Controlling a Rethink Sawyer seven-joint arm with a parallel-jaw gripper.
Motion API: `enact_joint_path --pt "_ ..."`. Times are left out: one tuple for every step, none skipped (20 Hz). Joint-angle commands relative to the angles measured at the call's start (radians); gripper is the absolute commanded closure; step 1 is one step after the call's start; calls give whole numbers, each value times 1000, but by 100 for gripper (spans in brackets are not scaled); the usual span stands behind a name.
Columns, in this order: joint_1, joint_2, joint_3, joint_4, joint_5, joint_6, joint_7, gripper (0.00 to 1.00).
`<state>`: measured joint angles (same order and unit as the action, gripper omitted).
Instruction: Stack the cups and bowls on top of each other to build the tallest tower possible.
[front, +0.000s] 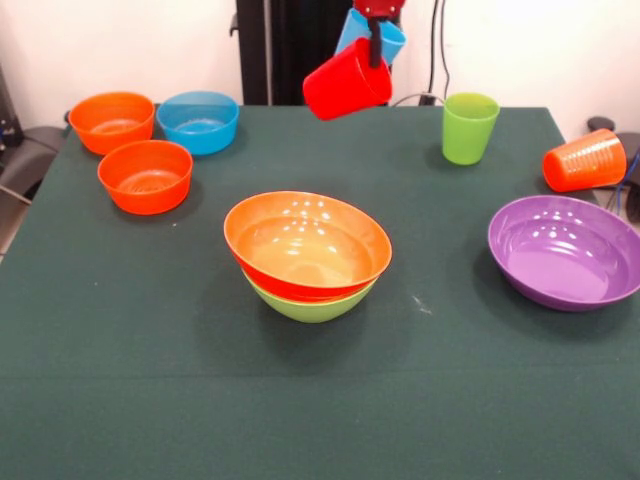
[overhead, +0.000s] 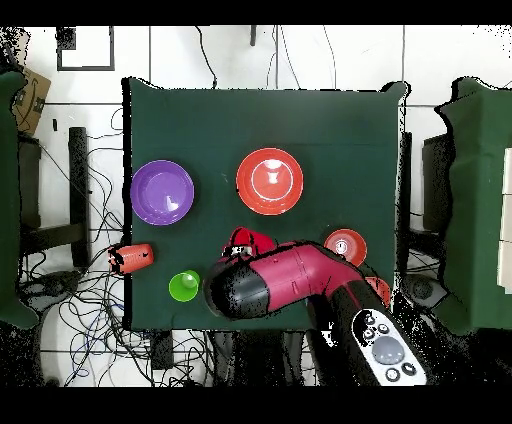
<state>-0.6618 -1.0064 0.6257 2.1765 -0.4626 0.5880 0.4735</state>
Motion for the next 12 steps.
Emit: enact_joint_path --pt "-53 -35 116 -35 147 156 16 100" --pt "-71 -38 126 -42 158 164 1 100" --pt "-76 -38 128 -53 162 174 -6 100" --pt "-86 -36 132 -63 164 180 -15 100" --pt "-95 -32 139 -70 168 179 -19 100" --pt "-104 -27 147 -77 171 178 -23 100" --pt "-110 -24 154 -85 175 178 -19 100" --pt "-120 -24 165 -91 183 178 -22 100" --pt "-122 -23 168 -99 184 182 -18 100" --pt "-131 -23 180 -107 193 185 -21 100" --pt "-132 -19 180 -115 190 192 -21 100" --pt "-142 -14 188 -122 192 191 -25 100"
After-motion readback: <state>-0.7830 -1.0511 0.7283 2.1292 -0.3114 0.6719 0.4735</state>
